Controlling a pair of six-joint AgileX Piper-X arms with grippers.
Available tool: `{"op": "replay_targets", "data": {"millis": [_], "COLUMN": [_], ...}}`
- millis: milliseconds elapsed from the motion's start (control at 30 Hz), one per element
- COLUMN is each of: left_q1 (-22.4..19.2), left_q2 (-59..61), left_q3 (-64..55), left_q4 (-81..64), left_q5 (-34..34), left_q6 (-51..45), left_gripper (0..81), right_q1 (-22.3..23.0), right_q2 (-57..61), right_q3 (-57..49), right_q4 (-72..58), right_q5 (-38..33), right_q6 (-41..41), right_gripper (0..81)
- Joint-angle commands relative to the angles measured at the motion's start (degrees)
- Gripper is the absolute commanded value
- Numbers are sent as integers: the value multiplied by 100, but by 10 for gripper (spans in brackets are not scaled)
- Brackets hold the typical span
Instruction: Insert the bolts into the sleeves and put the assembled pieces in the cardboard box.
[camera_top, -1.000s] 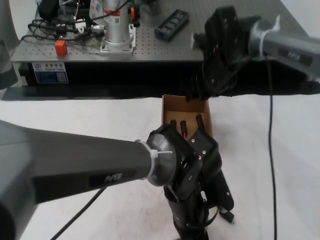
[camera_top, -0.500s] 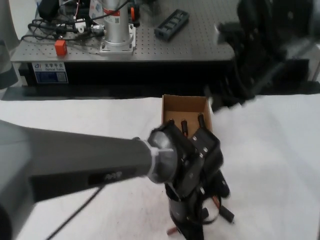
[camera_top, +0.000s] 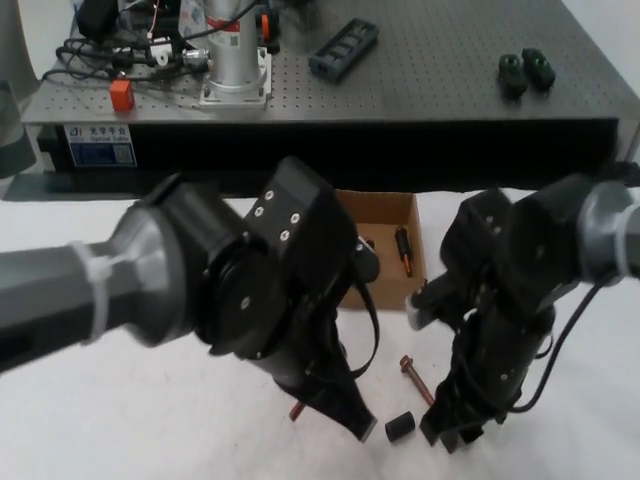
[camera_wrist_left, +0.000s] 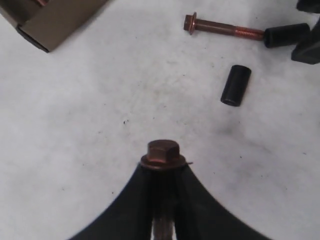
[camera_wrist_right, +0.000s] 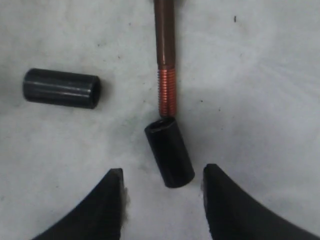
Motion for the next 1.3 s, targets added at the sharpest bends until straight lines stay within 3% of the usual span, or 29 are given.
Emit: {"op": "replay_targets", "data": {"millis": [0, 167, 233, 367, 533, 700, 900, 1033, 1133, 1267], "left_q1": [25, 25, 25, 25, 30, 87, 379, 446, 446, 446], "left_q2": [-103, -233, -232, -232, -419, -1033, -1382, -1231, -1136, -1112], "left_q3": [14, 159, 189, 187, 224, 815, 1871, 2075, 2074, 2074], "left_q4": [-61, -61, -46, -16, -226, -2002, -5466, -6879, -7005, -7002], "left_q5": [37, 47, 47, 47, 513, 1529, 3182, 3429, 3542, 3542], "left_q6": [-125, -122, -122, -147, -431, -1284, -3206, -4219, -4360, -4458], "left_gripper": [7, 7, 7, 7, 7, 7, 7, 7, 7, 7], "right_q1": [26, 26, 26, 26, -42, -246, -238, 180, 481, 679], "right_q2": [39, 294, 330, 319, -128, -1777, -4195, -5096, -5297, -5297], "right_q3": [-8, -8, -8, -8, 72, 705, 2130, 3013, 3293, 3336], "right_q4": [-84, -278, -318, -298, -303, -670, -1494, -2485, -3532, -4356], "right_q5": [61, 60, 60, 60, -82, -930, -3007, -4102, -4145, -3890], "right_q6": [-91, -91, -91, -91, -56, 84, 1007, 1996, 2683, 3010], "right_gripper": [357, 314, 244, 27, 31, 31, 31, 31, 31, 31]}}
